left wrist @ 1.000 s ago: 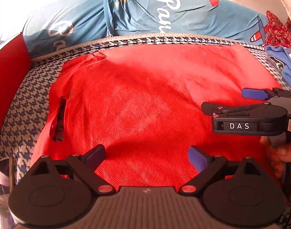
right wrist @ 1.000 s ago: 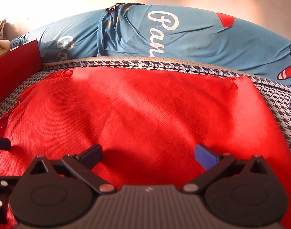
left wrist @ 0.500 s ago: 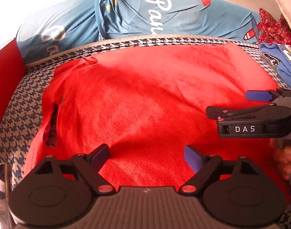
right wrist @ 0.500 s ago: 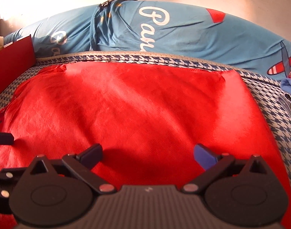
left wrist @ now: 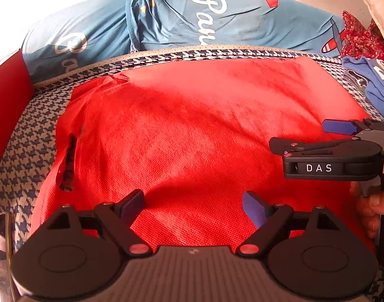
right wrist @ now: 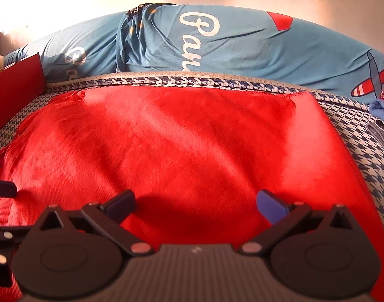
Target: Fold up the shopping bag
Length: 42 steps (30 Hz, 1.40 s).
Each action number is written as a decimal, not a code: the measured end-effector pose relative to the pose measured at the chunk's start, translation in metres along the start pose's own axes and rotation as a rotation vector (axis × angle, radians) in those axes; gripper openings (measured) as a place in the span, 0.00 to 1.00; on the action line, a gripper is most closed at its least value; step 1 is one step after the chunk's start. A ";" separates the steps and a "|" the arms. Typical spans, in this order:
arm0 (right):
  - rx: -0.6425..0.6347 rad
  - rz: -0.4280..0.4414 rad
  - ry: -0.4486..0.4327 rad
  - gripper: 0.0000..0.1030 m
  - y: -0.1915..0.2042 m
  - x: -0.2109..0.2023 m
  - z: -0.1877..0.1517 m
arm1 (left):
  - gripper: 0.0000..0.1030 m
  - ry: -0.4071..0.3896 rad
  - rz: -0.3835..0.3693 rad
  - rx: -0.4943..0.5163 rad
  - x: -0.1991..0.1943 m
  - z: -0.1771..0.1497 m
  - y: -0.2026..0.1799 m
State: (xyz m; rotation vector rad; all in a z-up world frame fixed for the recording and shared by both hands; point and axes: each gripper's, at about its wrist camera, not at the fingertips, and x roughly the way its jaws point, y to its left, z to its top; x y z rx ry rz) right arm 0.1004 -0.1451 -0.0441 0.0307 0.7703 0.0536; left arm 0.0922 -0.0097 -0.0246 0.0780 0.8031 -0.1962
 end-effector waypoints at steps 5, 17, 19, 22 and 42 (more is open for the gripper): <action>0.001 -0.001 -0.002 1.00 0.000 0.001 0.000 | 0.83 0.000 -0.001 -0.001 0.000 0.000 0.000; 0.000 -0.009 -0.003 1.00 0.000 0.001 0.003 | 0.83 0.000 -0.001 -0.005 0.001 0.000 0.000; -0.001 -0.011 -0.003 1.00 0.000 0.001 0.004 | 0.83 0.004 -0.002 -0.010 0.001 0.000 0.001; 0.002 -0.016 0.001 1.00 0.001 0.002 0.008 | 0.83 0.009 -0.008 0.003 0.001 -0.001 -0.002; -0.043 0.005 0.017 0.48 0.012 0.000 0.034 | 0.83 0.044 -0.128 0.111 -0.008 -0.002 -0.026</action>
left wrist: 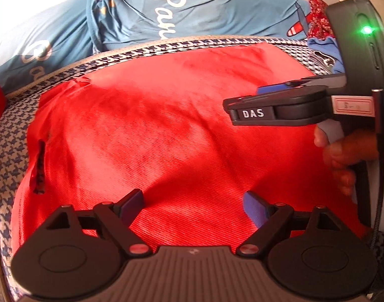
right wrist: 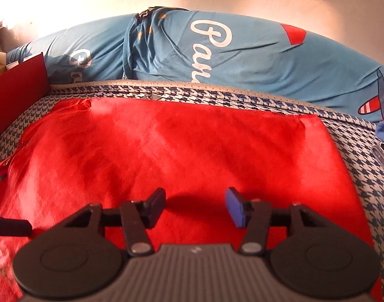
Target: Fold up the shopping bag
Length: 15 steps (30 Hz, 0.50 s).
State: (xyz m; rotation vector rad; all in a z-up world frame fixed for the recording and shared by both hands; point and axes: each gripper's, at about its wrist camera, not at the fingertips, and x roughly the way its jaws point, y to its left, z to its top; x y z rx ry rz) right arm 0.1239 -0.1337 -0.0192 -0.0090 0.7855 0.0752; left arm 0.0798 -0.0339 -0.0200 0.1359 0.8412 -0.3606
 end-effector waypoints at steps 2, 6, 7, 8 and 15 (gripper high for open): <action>-0.001 0.002 0.001 0.48 0.001 0.001 -0.001 | 0.83 0.002 -0.013 0.013 -0.001 0.000 -0.003; -0.001 0.001 -0.011 0.48 0.001 0.002 -0.003 | 0.83 0.003 -0.021 0.017 -0.001 0.000 -0.004; -0.002 0.001 -0.015 0.48 0.001 0.002 -0.004 | 0.83 0.003 -0.022 0.016 -0.001 0.000 -0.004; -0.001 0.000 -0.019 0.48 0.001 0.002 -0.004 | 0.83 0.003 -0.023 0.015 -0.002 0.000 -0.005; 0.006 0.000 -0.046 0.49 0.002 0.004 -0.008 | 0.83 0.007 -0.031 0.019 -0.003 0.001 -0.006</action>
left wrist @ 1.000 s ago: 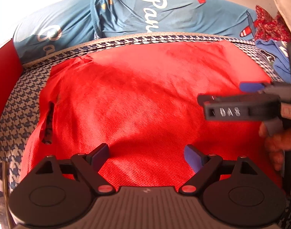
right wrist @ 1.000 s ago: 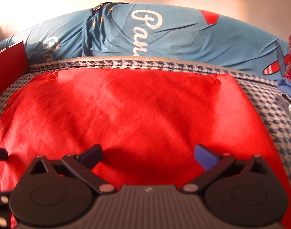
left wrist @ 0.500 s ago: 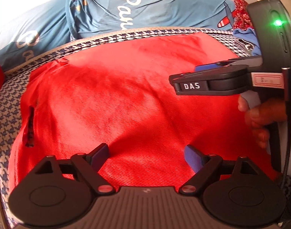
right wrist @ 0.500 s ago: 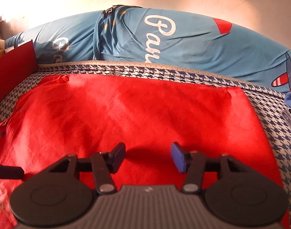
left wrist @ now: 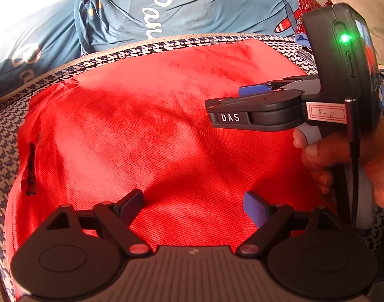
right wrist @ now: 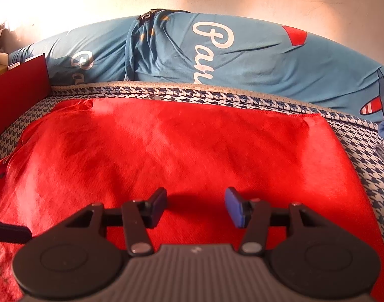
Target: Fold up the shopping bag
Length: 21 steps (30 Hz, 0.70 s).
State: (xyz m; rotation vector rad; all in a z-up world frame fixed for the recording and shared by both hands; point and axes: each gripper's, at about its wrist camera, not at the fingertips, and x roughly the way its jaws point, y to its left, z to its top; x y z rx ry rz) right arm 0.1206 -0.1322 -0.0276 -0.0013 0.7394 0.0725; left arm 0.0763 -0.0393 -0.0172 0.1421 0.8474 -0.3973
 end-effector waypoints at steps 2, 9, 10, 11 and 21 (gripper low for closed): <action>0.000 0.000 -0.006 0.49 0.000 0.000 -0.001 | 0.83 0.002 -0.005 0.001 -0.001 0.000 -0.001; -0.001 -0.001 -0.018 0.53 0.001 0.002 -0.002 | 0.84 0.012 -0.022 0.013 -0.002 -0.003 -0.005; -0.001 -0.001 -0.019 0.54 0.001 0.002 -0.002 | 0.87 0.015 -0.026 0.017 -0.003 -0.003 -0.005; -0.001 -0.001 -0.020 0.54 0.001 0.002 -0.002 | 0.88 0.017 -0.030 0.021 -0.002 -0.003 -0.006; -0.003 0.004 -0.022 0.61 0.001 0.003 -0.003 | 0.89 0.016 -0.036 0.025 -0.002 -0.003 -0.008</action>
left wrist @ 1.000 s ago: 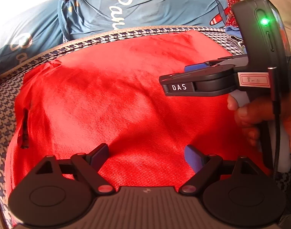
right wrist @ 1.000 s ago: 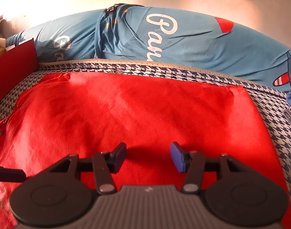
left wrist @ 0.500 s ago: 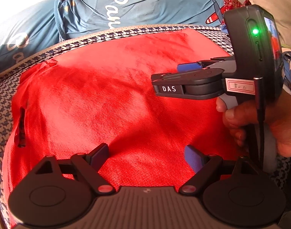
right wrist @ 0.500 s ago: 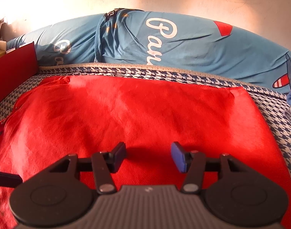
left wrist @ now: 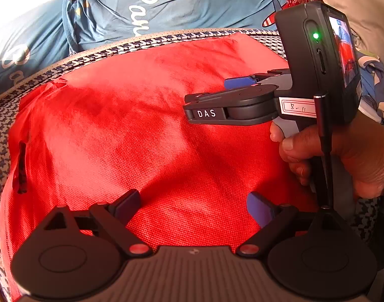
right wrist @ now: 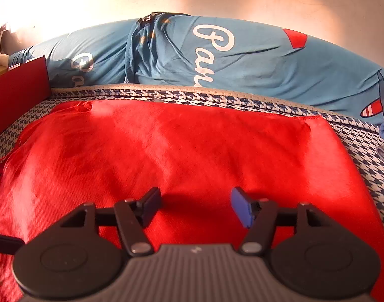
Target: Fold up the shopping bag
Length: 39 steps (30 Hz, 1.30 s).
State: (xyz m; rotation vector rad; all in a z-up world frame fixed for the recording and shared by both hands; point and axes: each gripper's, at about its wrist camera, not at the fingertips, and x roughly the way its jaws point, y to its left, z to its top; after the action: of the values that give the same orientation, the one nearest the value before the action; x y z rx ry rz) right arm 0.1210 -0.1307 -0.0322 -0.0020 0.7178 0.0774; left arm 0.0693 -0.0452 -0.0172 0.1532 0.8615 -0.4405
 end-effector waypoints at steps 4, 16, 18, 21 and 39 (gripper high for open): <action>-0.001 -0.003 0.000 0.62 -0.001 0.001 -0.001 | 0.89 -0.003 0.002 -0.003 0.000 0.001 0.001; -0.012 0.007 0.004 0.77 0.001 0.003 0.000 | 0.89 -0.063 0.197 -0.146 0.004 0.011 0.045; -0.015 0.006 0.003 0.77 0.002 0.003 0.000 | 0.89 -0.066 0.211 -0.176 0.006 0.013 0.054; -0.013 0.007 0.001 0.77 0.002 0.002 0.000 | 0.89 -0.061 0.229 -0.202 0.009 0.011 0.061; -0.015 0.002 0.009 0.85 0.002 0.003 0.000 | 0.89 -0.052 0.233 -0.203 0.009 0.009 0.059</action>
State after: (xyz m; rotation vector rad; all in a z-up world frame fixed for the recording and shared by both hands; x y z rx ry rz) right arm 0.1233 -0.1283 -0.0344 -0.0163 0.7263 0.0850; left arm 0.1063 0.0025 -0.0208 0.0536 0.8205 -0.1378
